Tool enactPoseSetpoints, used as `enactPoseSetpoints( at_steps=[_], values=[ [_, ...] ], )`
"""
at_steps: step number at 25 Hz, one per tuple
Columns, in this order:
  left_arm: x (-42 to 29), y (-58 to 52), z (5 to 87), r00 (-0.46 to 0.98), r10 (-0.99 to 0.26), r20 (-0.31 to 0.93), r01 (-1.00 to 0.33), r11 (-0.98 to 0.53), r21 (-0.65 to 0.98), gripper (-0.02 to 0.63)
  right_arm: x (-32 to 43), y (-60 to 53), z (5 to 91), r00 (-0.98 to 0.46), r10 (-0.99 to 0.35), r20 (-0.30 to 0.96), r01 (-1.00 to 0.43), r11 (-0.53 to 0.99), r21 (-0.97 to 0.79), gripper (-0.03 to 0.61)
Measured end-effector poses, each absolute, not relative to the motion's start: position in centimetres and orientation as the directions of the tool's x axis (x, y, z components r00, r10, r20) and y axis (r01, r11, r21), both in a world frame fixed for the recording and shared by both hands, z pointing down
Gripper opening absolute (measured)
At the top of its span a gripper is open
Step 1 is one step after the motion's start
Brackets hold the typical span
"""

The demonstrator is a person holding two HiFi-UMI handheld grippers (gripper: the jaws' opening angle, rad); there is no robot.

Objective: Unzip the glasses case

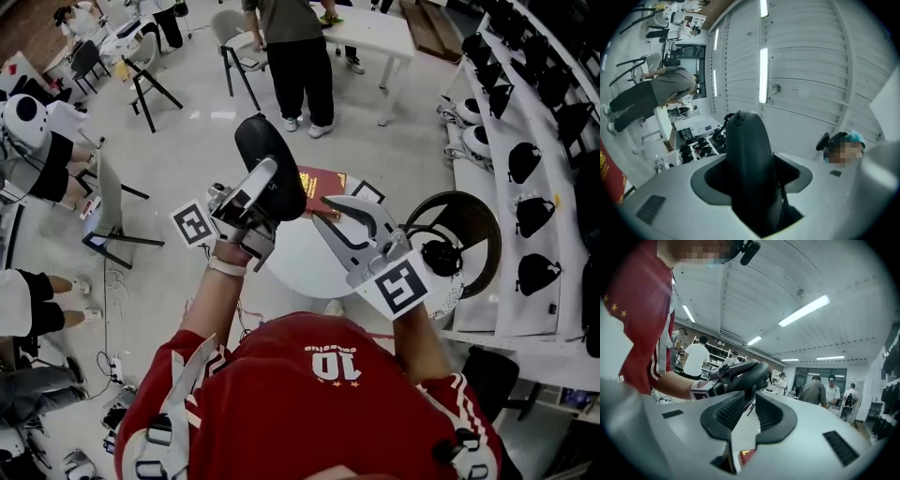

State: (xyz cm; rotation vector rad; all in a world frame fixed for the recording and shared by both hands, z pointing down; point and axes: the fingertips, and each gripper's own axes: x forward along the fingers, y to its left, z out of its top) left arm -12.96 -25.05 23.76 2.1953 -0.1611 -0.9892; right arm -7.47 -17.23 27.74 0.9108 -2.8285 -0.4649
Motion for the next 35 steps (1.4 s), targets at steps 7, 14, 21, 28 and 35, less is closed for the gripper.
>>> enactPoseSetpoints(
  at_steps=[7, 14, 21, 28, 35],
  values=[
    [-13.0, -22.0, 20.1, 0.749, -0.238, -0.619, 0.174, -0.830, 0.530, 0.273, -8.7, -16.1, 27.5, -0.797, -0.603, 0.030, -0.548, 0.743, 0.384, 0.069],
    [-10.2, -18.3, 16.6, 0.863, -0.089, -0.498, 0.084, -0.945, 0.315, 0.273, -7.8, -15.1, 26.0, -0.798, -0.601, -0.044, -0.567, 0.724, 0.394, 0.069],
    [-8.2, -17.1, 15.7, 0.898, -0.062, -0.435, 0.057, -0.966, 0.253, 0.273, -6.1, -14.5, 24.7, -0.771, -0.626, -0.123, -0.611, 0.671, 0.420, 0.069],
    [-8.1, -17.4, 16.1, 0.901, -0.082, -0.426, 0.061, -0.948, 0.313, 0.270, -5.6, -13.9, 23.1, -0.757, -0.632, -0.168, -0.630, 0.635, 0.448, 0.052],
    [-8.1, -18.1, 17.5, 0.898, -0.113, -0.425, 0.069, -0.918, 0.391, 0.258, -5.4, -13.6, 23.9, -0.761, -0.632, -0.147, -0.617, 0.634, 0.466, 0.018]
  ],
)
